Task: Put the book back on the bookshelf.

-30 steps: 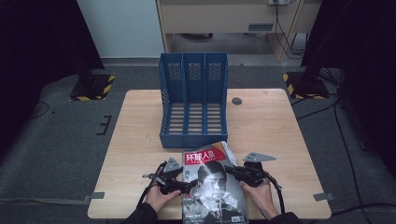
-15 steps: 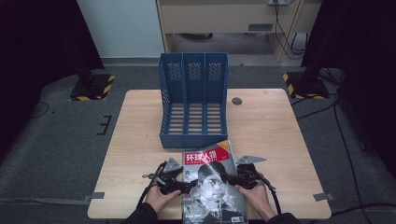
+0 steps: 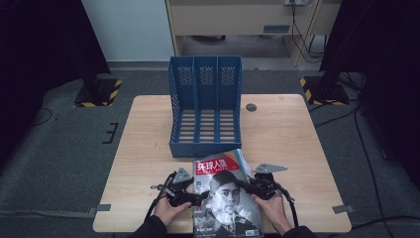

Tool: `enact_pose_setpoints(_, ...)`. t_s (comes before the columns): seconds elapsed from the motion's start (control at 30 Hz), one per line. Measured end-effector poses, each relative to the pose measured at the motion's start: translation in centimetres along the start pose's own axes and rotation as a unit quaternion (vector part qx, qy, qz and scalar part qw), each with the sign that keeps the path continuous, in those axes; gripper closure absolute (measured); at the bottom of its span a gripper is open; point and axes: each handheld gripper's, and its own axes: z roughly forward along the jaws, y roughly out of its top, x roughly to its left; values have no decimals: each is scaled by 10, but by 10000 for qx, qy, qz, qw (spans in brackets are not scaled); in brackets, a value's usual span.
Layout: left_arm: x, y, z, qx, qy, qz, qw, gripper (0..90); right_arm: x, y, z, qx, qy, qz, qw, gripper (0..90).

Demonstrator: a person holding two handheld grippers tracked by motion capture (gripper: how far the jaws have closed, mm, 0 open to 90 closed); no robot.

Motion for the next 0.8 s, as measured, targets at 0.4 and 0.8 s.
enact_pose_setpoints(0.4,3,-1,0,-65,-513,-204,9985,93,6,10,-15,-468,417,-222,9978,872)
enact_pose_setpoints(0.8,2,1,-3,33,-415,-320,9986,261,1,-2,4,134,-84,-134,9998,863)
